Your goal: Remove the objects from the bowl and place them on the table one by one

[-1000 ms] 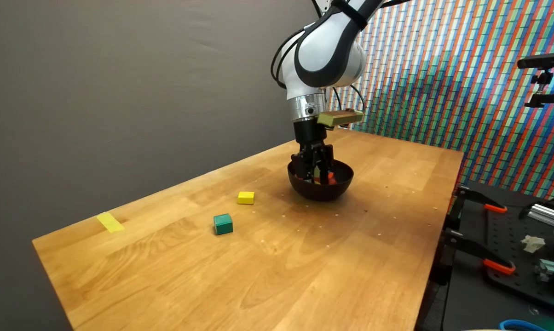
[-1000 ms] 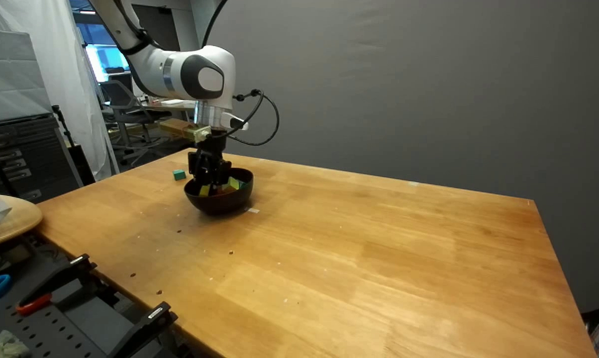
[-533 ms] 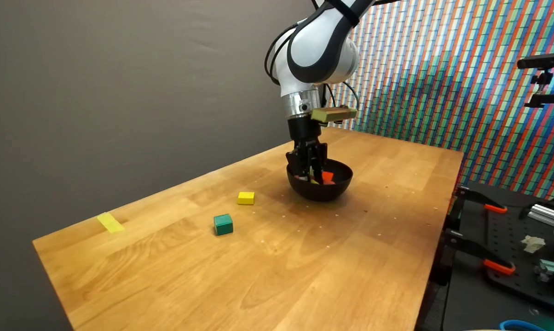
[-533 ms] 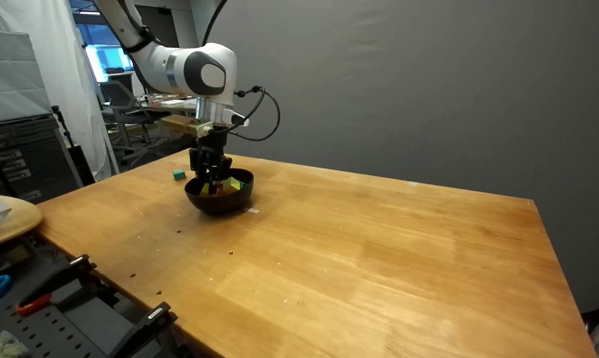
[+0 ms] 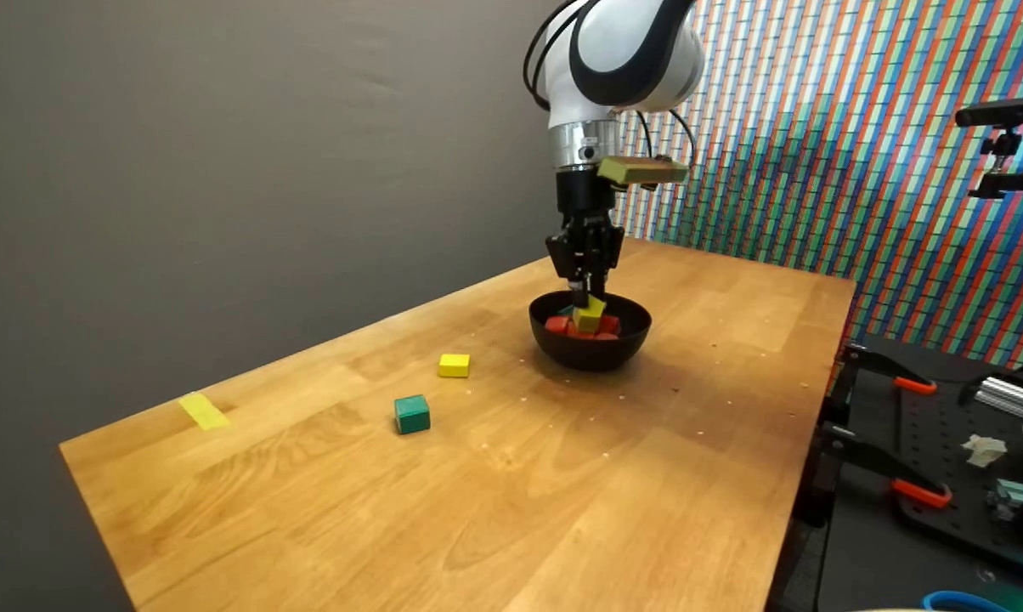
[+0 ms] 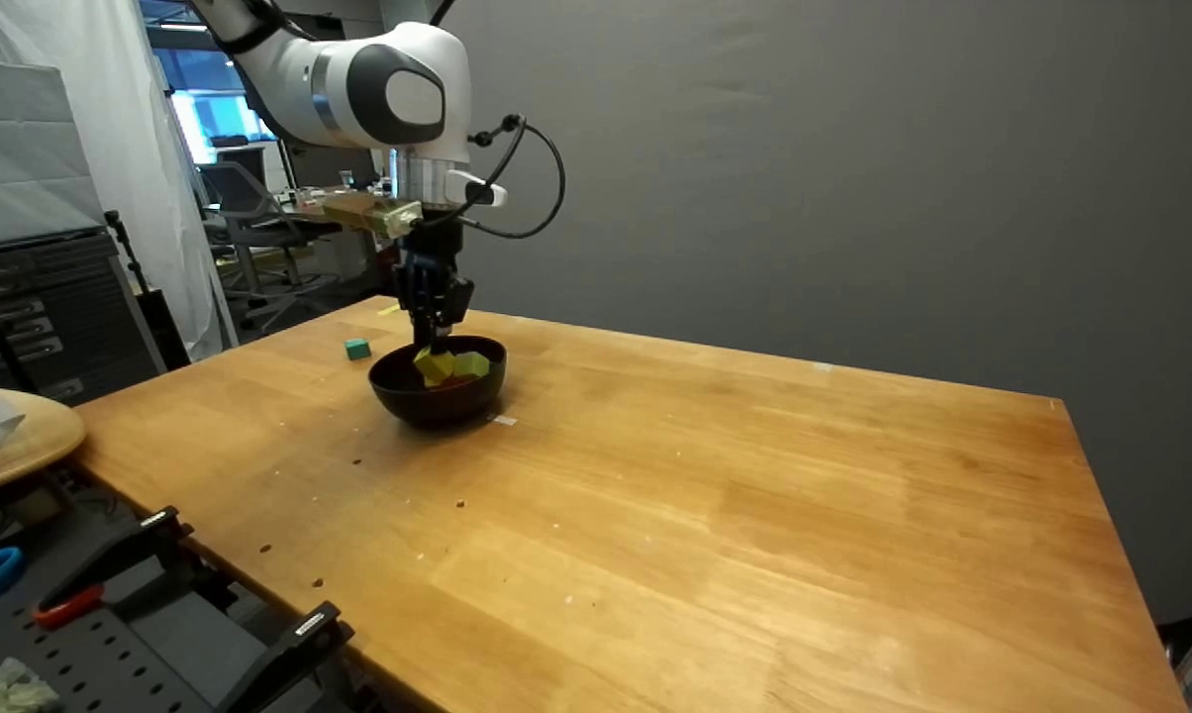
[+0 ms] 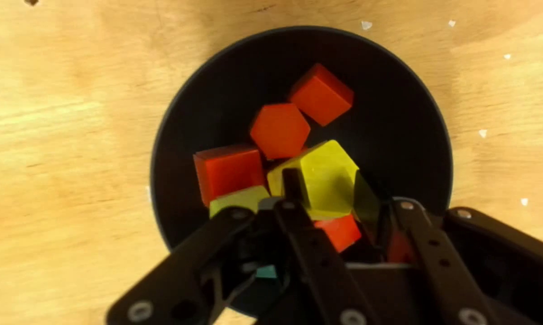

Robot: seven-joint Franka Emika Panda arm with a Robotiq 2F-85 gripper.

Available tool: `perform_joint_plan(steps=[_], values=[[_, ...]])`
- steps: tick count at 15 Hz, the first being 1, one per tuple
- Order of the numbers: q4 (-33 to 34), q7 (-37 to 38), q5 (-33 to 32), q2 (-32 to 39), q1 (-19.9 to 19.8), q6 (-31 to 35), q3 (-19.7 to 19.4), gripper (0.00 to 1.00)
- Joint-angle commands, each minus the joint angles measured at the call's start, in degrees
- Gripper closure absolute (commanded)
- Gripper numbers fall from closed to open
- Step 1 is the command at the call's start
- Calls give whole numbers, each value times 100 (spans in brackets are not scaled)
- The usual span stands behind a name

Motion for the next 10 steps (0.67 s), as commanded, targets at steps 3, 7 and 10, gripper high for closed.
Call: perform_joint_plan(steps=[3, 7, 10], values=[[-1000, 206, 125, -862, -230, 582, -154, 86], [-1817, 378, 295, -1570, -467, 1269, -324, 88], [-2208, 1089, -55, -1795, -565, 1554, -616, 98]])
